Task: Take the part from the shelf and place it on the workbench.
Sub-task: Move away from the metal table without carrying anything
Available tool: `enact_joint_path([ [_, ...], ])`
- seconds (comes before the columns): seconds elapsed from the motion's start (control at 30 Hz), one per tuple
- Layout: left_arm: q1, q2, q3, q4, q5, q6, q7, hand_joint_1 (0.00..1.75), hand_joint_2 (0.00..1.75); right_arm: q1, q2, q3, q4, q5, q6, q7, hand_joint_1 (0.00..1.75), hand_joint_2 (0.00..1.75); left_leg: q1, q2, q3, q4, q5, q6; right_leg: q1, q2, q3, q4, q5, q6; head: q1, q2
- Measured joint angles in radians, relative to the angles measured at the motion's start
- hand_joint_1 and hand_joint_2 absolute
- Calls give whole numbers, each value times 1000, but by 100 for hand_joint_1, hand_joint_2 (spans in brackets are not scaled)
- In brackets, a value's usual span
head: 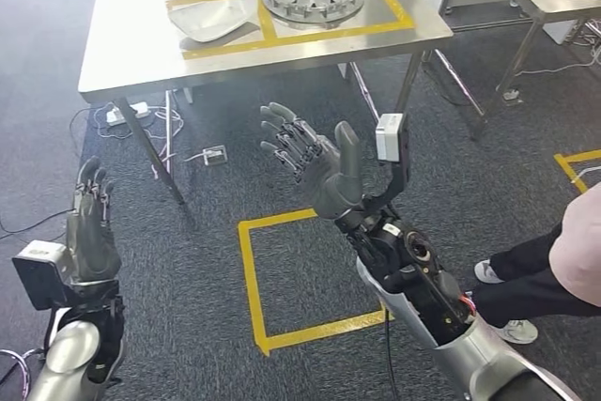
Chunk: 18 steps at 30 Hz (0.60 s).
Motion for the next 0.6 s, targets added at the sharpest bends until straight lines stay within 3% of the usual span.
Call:
enact_joint_path([
  [0.03,3,1,0,0,0,0,2,0,0,1,0,0,0,0,0,1,0,0,3,0,-25,51,-15,-4,0,3,-3,0,1,0,-5,0],
  [0.07,4,2,0,0,0,0,4,0,0,1,0,0,0,0,0,1,0,0,7,0,-32,64,-10,-6,-1,6,-5,1,2,1,-9,0],
  [0.1,5,3,0,0,-1,0,7,0,0,0,0,1,0,0,0,2,0,0,10,0,-16,35,14,-9,-2,10,-6,2,3,3,-12,0],
  [0.17,3,5,0,-2,-2,-1,10,0,0,-1,1,1,0,-1,0,3,0,0,17,-6,57,-107,79,-12,-5,17,-7,7,2,10,-17,0],
  [0.23,1,7,0,-4,-2,-3,13,0,0,-3,1,2,0,-2,1,2,0,0,17,-16,108,-210,111,-8,-3,23,-13,14,1,22,-20,0],
  [0.37,-1,10,0,-6,-2,-2,17,0,0,-4,2,4,0,-2,7,0,0,0,13,-14,111,-228,116,20,-6,28,-24,22,-5,44,-14,0],
  [0.43,-4,10,0,-8,-2,0,17,0,0,-7,2,4,0,-3,10,0,0,0,14,-9,111,-232,120,33,-8,19,-56,94,-53,51,-5,0],
  [0.5,-4,11,0,-9,-2,4,17,0,0,-9,2,5,2,-3,14,0,0,0,11,-4,109,-232,121,39,-8,12,-116,239,-125,55,9,0],
  [0.53,-3,11,0,-9,-2,6,18,0,0,-10,2,7,3,-3,16,0,0,0,8,-2,108,-231,121,40,-8,12,-141,300,-146,55,14,0],
  [0.57,-2,12,0,-9,-2,9,19,0,0,-10,2,8,5,-3,18,0,0,0,6,0,108,-231,121,40,-7,12,-152,329,-149,54,17,0],
  [0.6,-1,12,0,-9,-2,12,20,0,0,-10,2,8,7,-3,20,0,0,0,5,2,109,-231,121,40,-7,11,-143,314,-132,51,20,0],
])
